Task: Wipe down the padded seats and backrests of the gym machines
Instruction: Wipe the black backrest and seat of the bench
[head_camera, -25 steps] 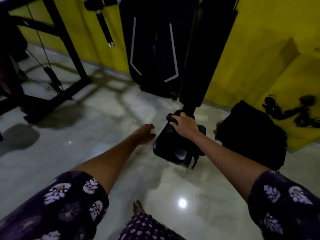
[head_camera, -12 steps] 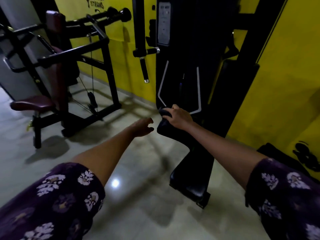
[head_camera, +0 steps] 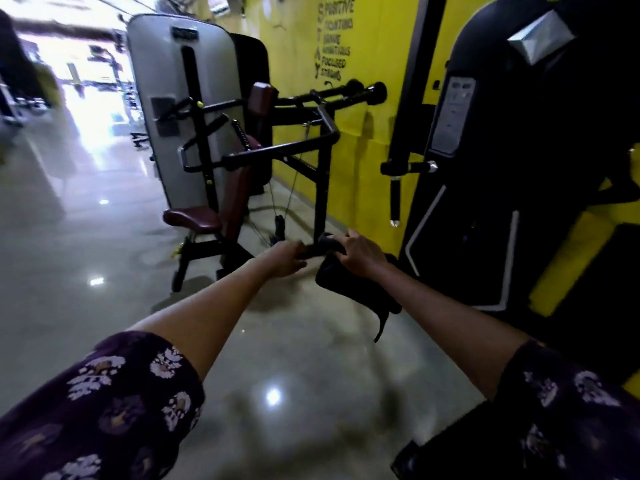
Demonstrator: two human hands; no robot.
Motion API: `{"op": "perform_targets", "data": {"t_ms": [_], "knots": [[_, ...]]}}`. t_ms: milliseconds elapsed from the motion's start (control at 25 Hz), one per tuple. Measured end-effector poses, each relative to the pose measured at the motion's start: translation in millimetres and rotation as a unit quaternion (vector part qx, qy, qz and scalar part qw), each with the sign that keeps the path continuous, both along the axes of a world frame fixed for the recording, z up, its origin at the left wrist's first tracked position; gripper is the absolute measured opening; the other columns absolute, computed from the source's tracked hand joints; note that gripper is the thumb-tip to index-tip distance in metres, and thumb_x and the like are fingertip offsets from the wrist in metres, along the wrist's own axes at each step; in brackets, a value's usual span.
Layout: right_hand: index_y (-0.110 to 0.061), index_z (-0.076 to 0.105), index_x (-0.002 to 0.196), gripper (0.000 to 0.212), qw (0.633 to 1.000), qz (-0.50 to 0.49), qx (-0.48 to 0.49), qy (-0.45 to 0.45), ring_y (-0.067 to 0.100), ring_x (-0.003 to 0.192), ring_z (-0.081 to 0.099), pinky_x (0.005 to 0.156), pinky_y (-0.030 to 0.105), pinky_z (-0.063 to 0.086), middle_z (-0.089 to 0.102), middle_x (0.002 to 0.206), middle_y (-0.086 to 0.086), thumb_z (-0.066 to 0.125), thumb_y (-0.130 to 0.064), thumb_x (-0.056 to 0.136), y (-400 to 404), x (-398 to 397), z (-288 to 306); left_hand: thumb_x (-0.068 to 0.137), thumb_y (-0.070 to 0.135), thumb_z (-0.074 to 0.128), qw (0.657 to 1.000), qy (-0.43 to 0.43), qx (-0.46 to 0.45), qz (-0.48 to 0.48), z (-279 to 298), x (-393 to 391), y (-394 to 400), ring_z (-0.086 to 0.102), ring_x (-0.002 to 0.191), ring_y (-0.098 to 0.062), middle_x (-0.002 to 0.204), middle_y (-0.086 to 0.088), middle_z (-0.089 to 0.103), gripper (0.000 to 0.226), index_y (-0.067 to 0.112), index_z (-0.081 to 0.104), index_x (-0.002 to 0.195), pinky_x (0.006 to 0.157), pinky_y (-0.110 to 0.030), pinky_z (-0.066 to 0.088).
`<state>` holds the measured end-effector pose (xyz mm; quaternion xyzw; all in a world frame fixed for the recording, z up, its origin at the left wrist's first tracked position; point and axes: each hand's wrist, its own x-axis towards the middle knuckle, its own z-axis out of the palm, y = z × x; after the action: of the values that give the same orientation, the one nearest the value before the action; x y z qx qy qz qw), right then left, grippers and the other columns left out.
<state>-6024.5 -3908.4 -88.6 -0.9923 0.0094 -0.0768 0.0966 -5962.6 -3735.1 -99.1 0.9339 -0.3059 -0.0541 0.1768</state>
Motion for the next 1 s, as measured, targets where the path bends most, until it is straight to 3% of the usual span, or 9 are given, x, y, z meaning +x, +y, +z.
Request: {"op": "perform_targets", "data": {"t_ms": [120, 440, 720, 1000], "knots": [[-0.031, 0.043, 0.140, 0.042, 0.998, 0.060, -0.016, -0.013, 0.033, 0.117, 0.051, 0.087, 0.037, 0.043, 0.045, 0.134, 0.013, 0.046, -0.035, 0.098, 35.5, 62.9, 12.5, 0.093, 0.020, 0.055, 0.997, -0.005, -0.026, 0.076, 15.6, 34.3, 46.5, 0.048, 0.123, -0.028, 0.135, -0.016, 0.050, 0.043, 0.003, 0.046, 0.132, 0.095, -0.030, 0.037], [-0.029, 0.045, 0.139, 0.045, 0.978, 0.201, 0.014, -0.045, 0.034, 0.111, 0.054, 0.086, 0.039, 0.045, 0.051, 0.123, 0.014, 0.046, -0.042, 0.096, 137.9, 181.8, 4.7, 0.091, 0.019, 0.058, 0.969, -0.010, -0.017, 0.244, 17.3, 96.4, 162.7, 0.050, 0.117, -0.029, 0.129, -0.015, 0.053, 0.039, 0.005, 0.050, 0.126, 0.093, -0.034, 0.039], [-0.029, 0.051, 0.135, 0.041, 0.930, 0.365, 0.023, -0.046, 0.035, 0.115, 0.053, 0.095, 0.039, 0.044, 0.049, 0.127, 0.013, 0.049, -0.039, 0.095, 219.6, 289.3, 12.8, 0.094, 0.022, 0.056, 0.932, -0.017, -0.033, 0.360, 30.1, 150.7, 222.6, 0.044, 0.128, -0.025, 0.142, -0.012, 0.045, 0.047, 0.005, 0.043, 0.136, 0.099, -0.027, 0.034], [-0.029, 0.047, 0.138, 0.042, 0.877, 0.478, 0.029, -0.035, 0.035, 0.104, 0.056, 0.080, 0.033, 0.040, 0.050, 0.115, 0.015, 0.047, -0.036, 0.097, 301.0, 352.8, 20.1, 0.095, 0.023, 0.055, 0.881, 0.011, -0.047, 0.470, 26.7, 175.1, 267.6, 0.042, 0.131, -0.024, 0.145, -0.012, 0.042, 0.049, 0.005, 0.040, 0.139, 0.101, -0.026, 0.033]]}}
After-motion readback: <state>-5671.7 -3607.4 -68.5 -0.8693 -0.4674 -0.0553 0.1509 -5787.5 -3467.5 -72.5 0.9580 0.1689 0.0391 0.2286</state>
